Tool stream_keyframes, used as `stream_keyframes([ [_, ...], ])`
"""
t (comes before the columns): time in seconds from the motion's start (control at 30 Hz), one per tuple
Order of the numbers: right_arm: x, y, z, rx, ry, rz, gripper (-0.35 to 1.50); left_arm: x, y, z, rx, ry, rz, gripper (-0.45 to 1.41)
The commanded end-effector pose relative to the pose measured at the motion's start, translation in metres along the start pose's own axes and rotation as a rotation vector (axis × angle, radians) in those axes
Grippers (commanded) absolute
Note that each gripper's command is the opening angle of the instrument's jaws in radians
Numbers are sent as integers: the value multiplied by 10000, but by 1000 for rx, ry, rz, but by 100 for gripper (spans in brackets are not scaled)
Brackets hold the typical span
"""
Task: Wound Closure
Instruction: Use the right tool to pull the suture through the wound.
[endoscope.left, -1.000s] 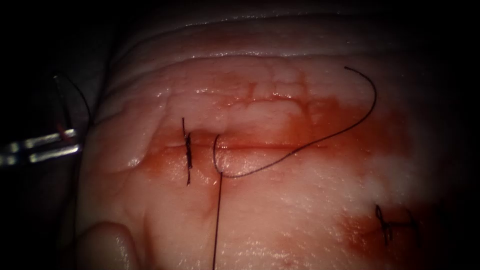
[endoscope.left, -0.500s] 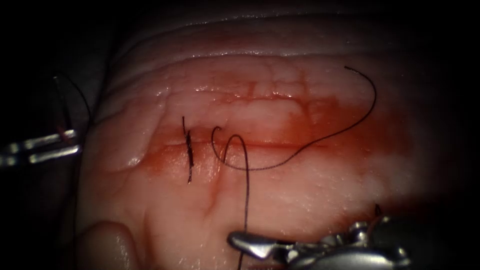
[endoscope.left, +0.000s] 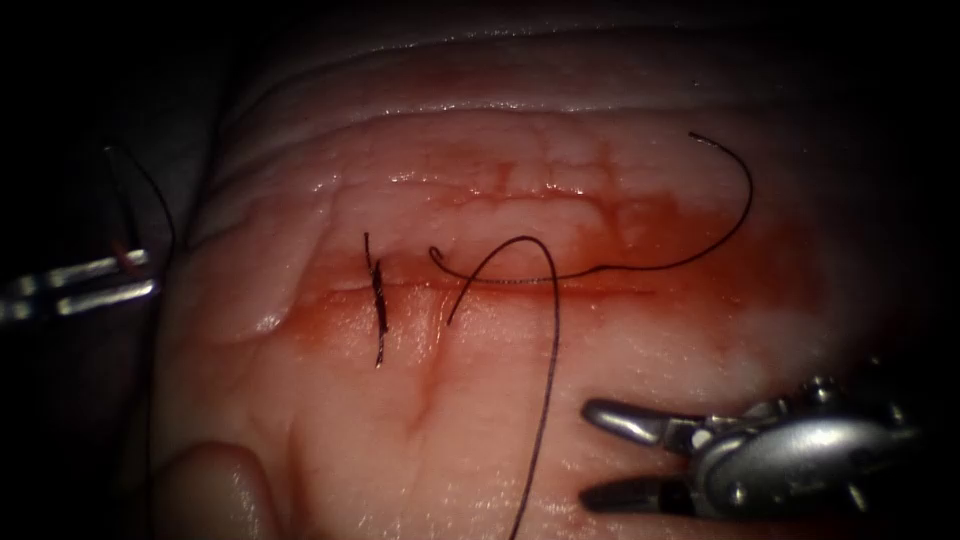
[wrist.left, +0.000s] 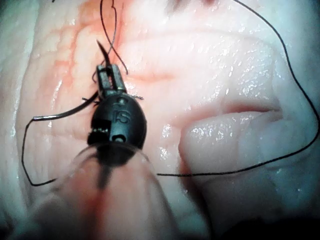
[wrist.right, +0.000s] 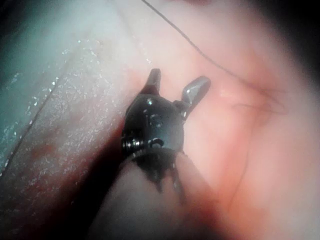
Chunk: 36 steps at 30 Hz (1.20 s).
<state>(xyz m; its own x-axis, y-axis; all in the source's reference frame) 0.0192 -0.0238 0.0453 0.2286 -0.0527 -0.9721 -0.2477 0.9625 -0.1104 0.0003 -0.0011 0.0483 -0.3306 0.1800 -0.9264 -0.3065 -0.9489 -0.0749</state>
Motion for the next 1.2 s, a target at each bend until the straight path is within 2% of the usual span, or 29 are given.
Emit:
stream_keyframes([
  [0.03,5,-9,-14,-7,4,8,148,-4,3,7,0,1,-1,-45],
  [0.17,22,-1,-50,-28,23,24,148,-2,4,6,1,0,-1,-45],
  [0.27,23,16,-54,-30,17,122,135,-2,4,7,2,0,-1,-45],
  [0.37,2,32,-28,-53,-43,400,121,-2,6,10,3,-3,0,-45],
  [0.4,-14,40,-8,-79,-92,465,120,-2,7,10,3,-3,1,-45],
  [0.47,-22,44,0,-92,-109,470,120,-2,7,9,3,-3,1,-45],
  [0.57,-71,68,36,-164,-161,585,98,-2,6,8,1,-2,-5,-45],
  [0.63,-79,73,42,-176,-168,609,103,-2,6,8,1,-2,-5,-45],
  [0.67,-95,82,53,-201,-183,642,121,-2,6,8,1,-2,-5,-45],
  [0.77,-106,86,63,-220,-183,663,121,-2,6,9,2,-2,-5,-45],
  [0.83,-117,86,80,-215,-167,675,120,-2,6,9,2,-2,-5,-45],
  [0.93,-119,84,100,-206,-148,697,103,-3,6,9,2,-2,-5,-45],
  [1.07,-120,81,123,-204,-154,695,96,-2,7,9,2,-3,-4,-45],
  [1.13,-121,79,132,-195,-161,693,76,-2,8,9,3,-3,-4,-45],
  [1.17,-121,78,133,-184,-160,692,5,-2,8,8,3,-3,-4,-45],
  [1.2,-121,78,133,-184,-160,692,5,-2,8,8,3,-3,-4,-45],
])
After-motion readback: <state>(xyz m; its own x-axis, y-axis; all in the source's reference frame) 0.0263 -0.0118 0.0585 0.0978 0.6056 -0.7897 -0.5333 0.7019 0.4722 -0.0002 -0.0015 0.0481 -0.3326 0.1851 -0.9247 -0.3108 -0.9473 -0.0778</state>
